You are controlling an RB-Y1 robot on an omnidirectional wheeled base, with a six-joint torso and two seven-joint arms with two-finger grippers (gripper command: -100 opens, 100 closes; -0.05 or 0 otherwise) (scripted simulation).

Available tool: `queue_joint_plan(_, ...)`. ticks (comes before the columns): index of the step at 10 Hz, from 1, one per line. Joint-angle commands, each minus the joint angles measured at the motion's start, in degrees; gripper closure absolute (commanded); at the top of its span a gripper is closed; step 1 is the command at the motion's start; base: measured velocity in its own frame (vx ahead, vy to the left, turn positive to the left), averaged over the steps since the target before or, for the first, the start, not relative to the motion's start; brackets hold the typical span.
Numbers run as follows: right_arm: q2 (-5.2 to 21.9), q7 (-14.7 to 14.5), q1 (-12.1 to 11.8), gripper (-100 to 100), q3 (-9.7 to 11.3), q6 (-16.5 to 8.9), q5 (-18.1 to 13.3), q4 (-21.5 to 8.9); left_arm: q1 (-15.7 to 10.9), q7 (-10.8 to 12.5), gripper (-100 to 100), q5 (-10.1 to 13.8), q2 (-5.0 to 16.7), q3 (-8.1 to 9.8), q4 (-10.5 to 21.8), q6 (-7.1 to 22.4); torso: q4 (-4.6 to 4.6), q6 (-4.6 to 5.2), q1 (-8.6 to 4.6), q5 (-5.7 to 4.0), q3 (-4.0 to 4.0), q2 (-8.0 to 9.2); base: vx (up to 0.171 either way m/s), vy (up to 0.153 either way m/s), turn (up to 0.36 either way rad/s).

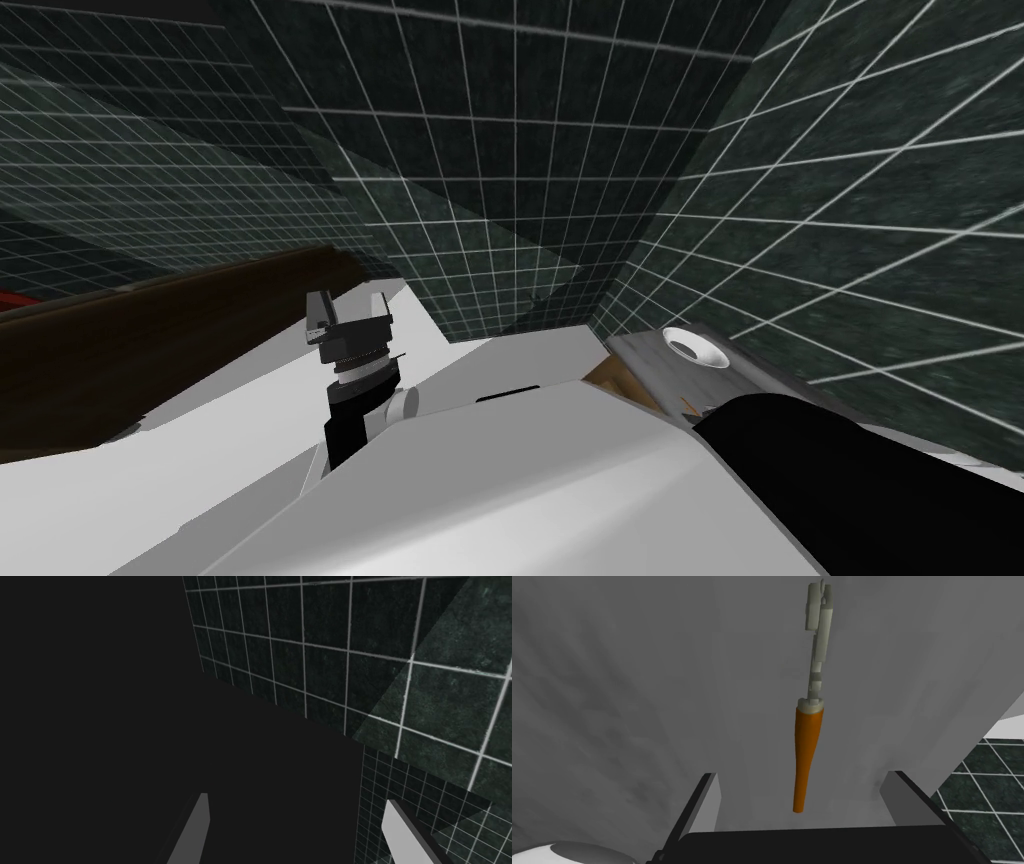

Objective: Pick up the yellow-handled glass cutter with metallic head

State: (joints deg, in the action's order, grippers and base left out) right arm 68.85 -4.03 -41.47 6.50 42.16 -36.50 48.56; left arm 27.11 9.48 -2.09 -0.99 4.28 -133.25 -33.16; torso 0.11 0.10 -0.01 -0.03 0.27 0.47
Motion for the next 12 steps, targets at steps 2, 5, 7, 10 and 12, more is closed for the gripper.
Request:
queue_joint_plan(2, -0.1, 0.22, 0.12, 100, 0.11, -0.27, -0.01, -0.05, 0.02, 0.0, 0, 0.0, 0.0, 0.01, 0.0, 0.0, -0.02, 0.07, 0.03, 0.02, -0.09, -0.19, -0.048, -0.008, 0.021)
queue_joint_plan(5, -0.1, 0.23, 0.1, 100, 0.09, -0.23, 0.01, -0.05, 0.03, 0.0, 0, 0.0, 0.0, 0.01, 0.0, 0.0, -0.12, 0.03, 0.01, -0.01, -0.3, -0.54, -0.002, 0.0, 0.0)
queue_joint_plan(7, -0.11, 0.23, 0.09, 0, 0.1, -0.22, 0.01, -0.05, 0.03, 0.0, 0, 0.0, 0.0, 0.01, 0.0, 0.0, -0.13, 0.02, 0.0, -0.01, -0.32, -0.57, 0.0, 0.0, 0.0)
queue_joint_plan(10, 2.42, -1.83, -2.59, 100, -2.08, 2.2, 0.12, 1.83, 0.05, 0.0, 0, 0.0, 0.0, 0.01, -0.01, -0.01, -0.21, 0.09, 0.13, 0.05, -0.54, -0.95, 0.113, 0.02, -0.285)
queue_joint_plan(12, 2.01, -1.62, -2.05, 0, -1.7, 2.05, 0.07, 1.17, 0.03, 0.0, 0, 0.0, 0.0, 0.01, -0.01, -0.01, -0.2, -0.04, 0.09, 0.01, -0.52, -0.9, 0.036, 0.009, -0.022)
